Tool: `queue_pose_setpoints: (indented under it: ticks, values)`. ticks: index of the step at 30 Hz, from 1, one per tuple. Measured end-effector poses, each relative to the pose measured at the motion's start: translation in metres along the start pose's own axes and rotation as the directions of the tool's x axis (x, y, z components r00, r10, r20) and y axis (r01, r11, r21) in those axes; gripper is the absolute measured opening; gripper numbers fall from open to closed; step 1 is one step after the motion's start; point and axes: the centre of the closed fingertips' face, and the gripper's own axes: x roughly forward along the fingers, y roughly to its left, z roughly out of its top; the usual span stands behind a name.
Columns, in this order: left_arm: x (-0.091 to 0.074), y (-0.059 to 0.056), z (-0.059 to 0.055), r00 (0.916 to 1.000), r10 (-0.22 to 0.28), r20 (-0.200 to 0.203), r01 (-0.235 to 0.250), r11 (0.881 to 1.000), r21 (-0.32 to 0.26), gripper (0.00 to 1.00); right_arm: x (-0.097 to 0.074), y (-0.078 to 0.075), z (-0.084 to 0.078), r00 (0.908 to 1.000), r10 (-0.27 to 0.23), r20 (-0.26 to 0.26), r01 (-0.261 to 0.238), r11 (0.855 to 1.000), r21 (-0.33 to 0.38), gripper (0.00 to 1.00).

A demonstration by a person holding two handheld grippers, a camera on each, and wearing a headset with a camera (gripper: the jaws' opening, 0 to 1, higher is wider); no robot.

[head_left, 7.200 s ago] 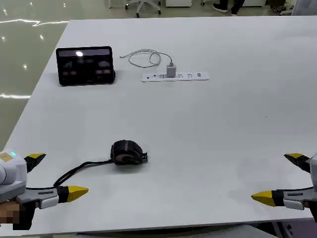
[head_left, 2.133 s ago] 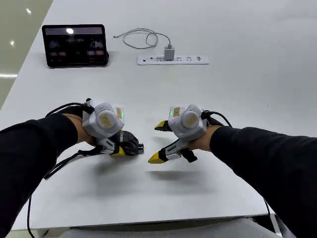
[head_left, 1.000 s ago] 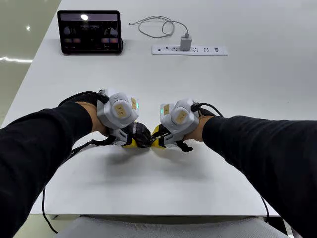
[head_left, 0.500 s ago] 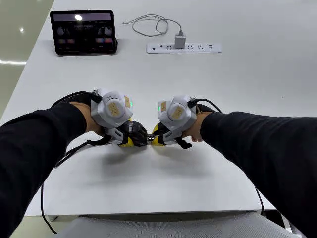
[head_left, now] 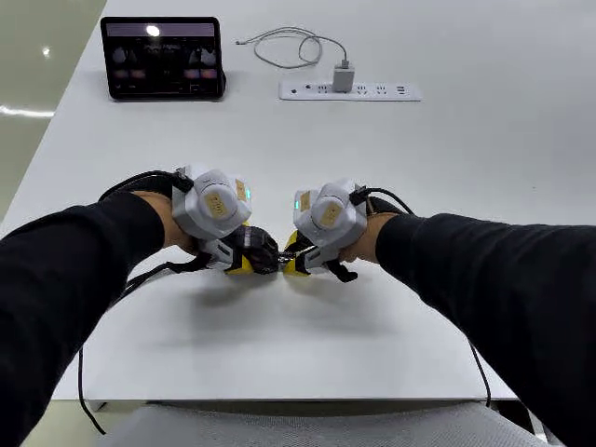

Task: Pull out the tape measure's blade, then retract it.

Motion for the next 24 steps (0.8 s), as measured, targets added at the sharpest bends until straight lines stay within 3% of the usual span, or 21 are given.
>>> queue_pose_setpoints:
  ticks: [3, 4, 6, 24]
  values:
    - [0.0, 0.0, 0.0, 1.0, -0.001, 0.006, 0.001, 1.0, -0.008, 0.33, -0.002, -0.001, -0.003, 1.0, 0.002, -0.001, -0.002, 1.0, 0.016, 0.11]
    - [0.0, 0.001, 0.0, 1.0, -0.001, 0.006, 0.001, 1.0, -0.01, 0.33, -0.003, -0.001, -0.004, 1.0, 0.004, 0.001, -0.004, 0.997, 0.071, 0.11]
    - [0.0, 0.001, -0.001, 1.0, -0.003, 0.006, 0.003, 1.0, -0.012, 0.33, -0.003, 0.0, -0.004, 0.9999, 0.007, 0.01, -0.007, 0.999, 0.031, 0.1]
    - [0.001, 0.001, 0.0, 0.9998, -0.01, 0.014, 0.01, 1.0, -0.016, 0.33, -0.013, 0.0, -0.014, 1.0, 0.003, -0.005, -0.003, 0.999, 0.043, 0.11]
